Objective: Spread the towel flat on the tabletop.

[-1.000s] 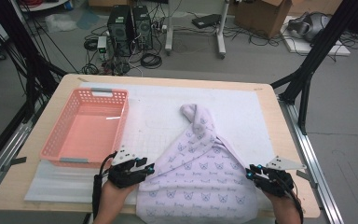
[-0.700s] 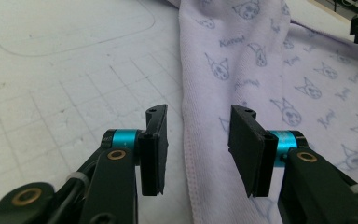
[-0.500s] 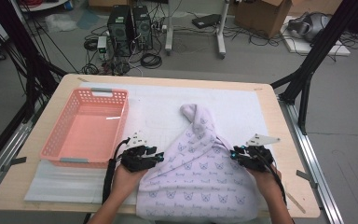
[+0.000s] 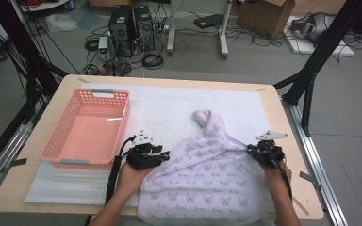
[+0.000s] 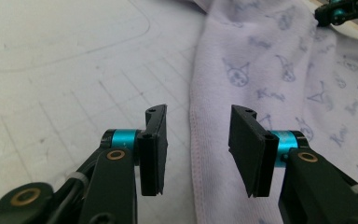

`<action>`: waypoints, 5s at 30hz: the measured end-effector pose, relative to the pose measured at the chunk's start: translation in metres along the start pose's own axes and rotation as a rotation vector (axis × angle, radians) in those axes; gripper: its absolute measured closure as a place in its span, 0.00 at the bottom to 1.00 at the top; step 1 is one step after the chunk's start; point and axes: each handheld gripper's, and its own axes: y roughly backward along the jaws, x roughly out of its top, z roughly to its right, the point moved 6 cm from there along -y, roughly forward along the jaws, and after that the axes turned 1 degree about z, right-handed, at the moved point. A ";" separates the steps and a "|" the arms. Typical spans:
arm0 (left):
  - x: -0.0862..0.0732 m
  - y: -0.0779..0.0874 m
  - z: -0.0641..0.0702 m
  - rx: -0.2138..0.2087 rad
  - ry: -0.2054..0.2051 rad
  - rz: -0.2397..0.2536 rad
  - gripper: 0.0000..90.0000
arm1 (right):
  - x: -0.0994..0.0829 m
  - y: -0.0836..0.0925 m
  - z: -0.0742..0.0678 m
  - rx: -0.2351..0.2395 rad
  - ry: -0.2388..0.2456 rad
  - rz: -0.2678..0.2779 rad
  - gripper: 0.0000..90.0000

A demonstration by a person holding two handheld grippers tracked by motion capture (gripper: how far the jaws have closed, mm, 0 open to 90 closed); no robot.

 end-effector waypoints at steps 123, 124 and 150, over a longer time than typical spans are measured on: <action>0.032 -0.083 0.018 0.019 -0.144 -0.174 0.96 | 0.028 -0.015 -0.018 0.091 0.016 0.042 0.94; 0.033 -0.077 0.015 0.032 -0.143 -0.160 0.96 | 0.027 -0.014 -0.017 0.091 0.013 0.043 0.94; 0.018 -0.007 -0.028 0.052 -0.039 0.015 0.63 | 0.016 0.005 0.012 0.039 -0.098 0.088 0.76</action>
